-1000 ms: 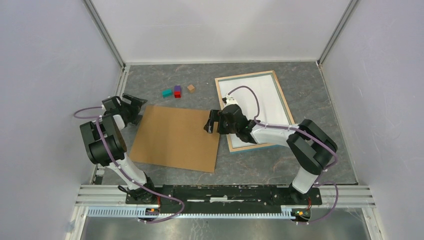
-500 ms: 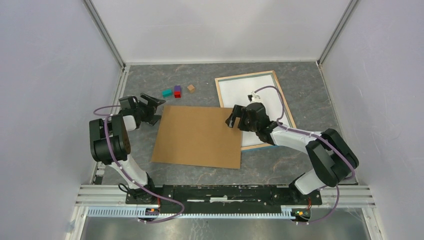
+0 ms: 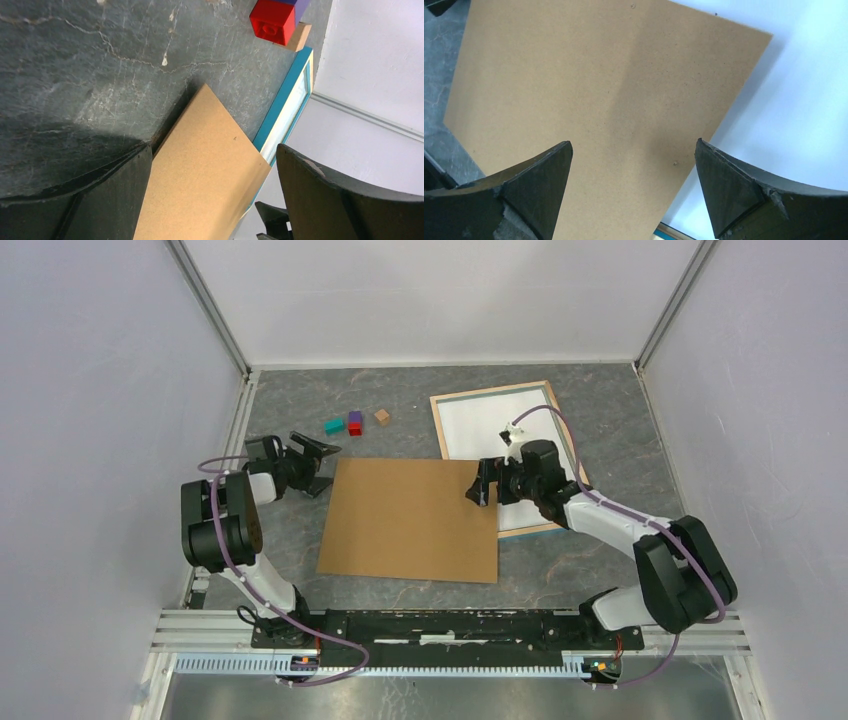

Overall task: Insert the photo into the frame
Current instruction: Move the photo frame item to the center of the board.

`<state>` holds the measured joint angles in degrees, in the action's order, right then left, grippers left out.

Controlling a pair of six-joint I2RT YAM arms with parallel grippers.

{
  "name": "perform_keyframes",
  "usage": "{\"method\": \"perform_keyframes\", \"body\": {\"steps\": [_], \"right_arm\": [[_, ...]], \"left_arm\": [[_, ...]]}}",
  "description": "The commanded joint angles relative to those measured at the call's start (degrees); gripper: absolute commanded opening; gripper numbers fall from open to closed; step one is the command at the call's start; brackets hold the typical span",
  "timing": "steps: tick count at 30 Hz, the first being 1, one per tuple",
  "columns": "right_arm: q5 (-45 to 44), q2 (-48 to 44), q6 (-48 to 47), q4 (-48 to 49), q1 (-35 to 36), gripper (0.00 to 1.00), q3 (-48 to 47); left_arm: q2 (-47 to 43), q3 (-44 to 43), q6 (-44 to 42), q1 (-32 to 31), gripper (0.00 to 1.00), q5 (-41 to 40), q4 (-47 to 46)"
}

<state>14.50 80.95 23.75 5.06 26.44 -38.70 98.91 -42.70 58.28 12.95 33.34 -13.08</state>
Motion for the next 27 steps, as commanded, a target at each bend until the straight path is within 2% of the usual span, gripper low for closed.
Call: {"method": "perform_keyframes", "body": {"steps": [1,9,15,20,27], "right_arm": [[6.04,-3.13,-4.78,0.45,-1.21,0.98,0.88],[7.39,-5.96,-4.72,-0.70,-5.56,0.98,3.97],[10.56,-6.98,-5.67,-1.36,-8.97,0.98,7.89],[15.46,-4.80,-3.64,2.52,-10.24,0.94,10.63],[22.59,-3.45,5.12,15.15,-10.88,0.84,15.35]], "left_arm": [[-2.28,0.79,1.78,-1.17,1.00,3.25,3.97],[-1.76,0.49,1.58,-1.23,1.00,2.98,4.80],[-5.22,-0.90,-2.64,-1.20,1.00,-0.68,10.48],[-4.69,-0.04,-1.97,-1.26,1.00,-0.22,9.93],[-2.84,0.33,-1.67,-1.33,1.00,-0.12,9.39]]}}
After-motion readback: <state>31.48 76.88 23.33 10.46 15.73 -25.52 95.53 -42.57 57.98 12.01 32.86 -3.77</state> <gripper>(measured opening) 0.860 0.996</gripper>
